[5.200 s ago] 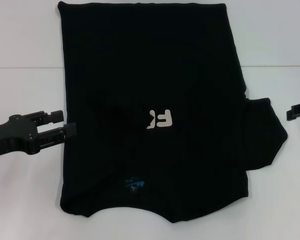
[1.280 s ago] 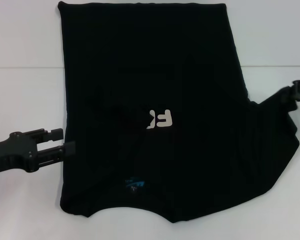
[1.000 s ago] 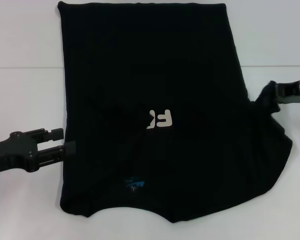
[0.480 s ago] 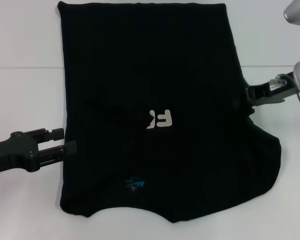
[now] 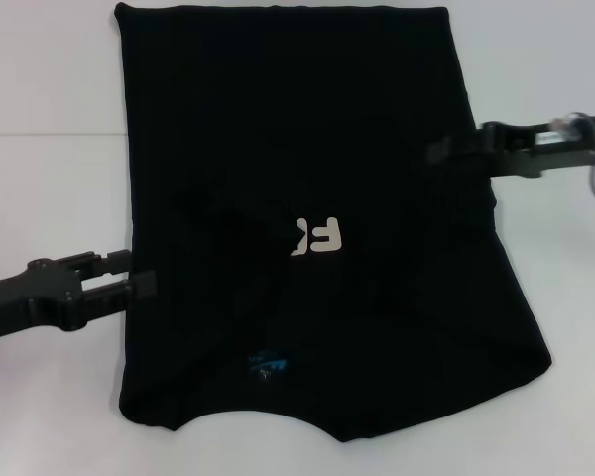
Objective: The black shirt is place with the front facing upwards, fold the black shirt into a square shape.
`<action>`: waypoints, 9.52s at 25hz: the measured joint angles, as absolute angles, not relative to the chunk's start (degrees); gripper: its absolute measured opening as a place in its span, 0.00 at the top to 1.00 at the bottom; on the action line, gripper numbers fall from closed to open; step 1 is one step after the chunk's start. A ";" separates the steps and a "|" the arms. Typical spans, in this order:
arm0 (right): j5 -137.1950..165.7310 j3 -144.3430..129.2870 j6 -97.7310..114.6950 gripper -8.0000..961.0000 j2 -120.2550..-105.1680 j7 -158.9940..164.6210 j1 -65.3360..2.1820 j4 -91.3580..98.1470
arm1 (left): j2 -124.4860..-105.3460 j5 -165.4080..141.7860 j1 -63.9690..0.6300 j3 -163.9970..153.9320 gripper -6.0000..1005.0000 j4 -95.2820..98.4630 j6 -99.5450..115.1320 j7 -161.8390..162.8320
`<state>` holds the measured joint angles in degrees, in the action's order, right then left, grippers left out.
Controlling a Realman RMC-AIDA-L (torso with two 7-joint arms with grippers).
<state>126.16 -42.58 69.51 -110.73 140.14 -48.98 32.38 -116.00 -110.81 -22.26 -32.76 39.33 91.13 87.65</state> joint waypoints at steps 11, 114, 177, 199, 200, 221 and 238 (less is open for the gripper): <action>122.21 -39.32 77.14 0.29 -112.44 103.78 -38.71 32.71 | -110.82 -116.46 -23.69 -30.28 0.34 40.56 94.66 112.41; 118.48 -32.61 70.86 0.24 -113.92 93.16 -34.28 30.21 | -123.93 -159.11 -32.68 -65.36 0.92 69.82 89.08 146.30; 142.91 -39.13 82.96 0.24 -107.43 148.16 -40.81 27.27 | -118.19 -136.33 -26.56 -26.90 0.93 48.07 88.15 126.65; 142.91 -40.23 81.41 0.24 -108.56 147.92 -41.15 27.24 | -118.16 -136.58 -27.36 -27.15 0.93 48.06 88.17 126.45; 142.91 -40.28 81.41 0.24 -108.64 147.91 -41.21 27.24 | -118.14 -136.58 -27.45 -27.18 0.93 48.01 88.19 126.45; 142.79 -40.76 82.09 0.25 -109.40 147.92 -42.85 27.25 | -117.76 -136.67 -28.48 -27.24 0.93 47.20 88.19 126.48; 145.36 -40.88 82.10 0.35 -108.39 148.09 -43.05 27.69 | -117.68 -136.67 -28.58 -27.24 0.93 47.20 88.14 126.48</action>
<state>145.36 -40.88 82.10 -108.39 148.09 -43.05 27.69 -117.68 -136.67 -28.58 -27.24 47.20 88.14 126.48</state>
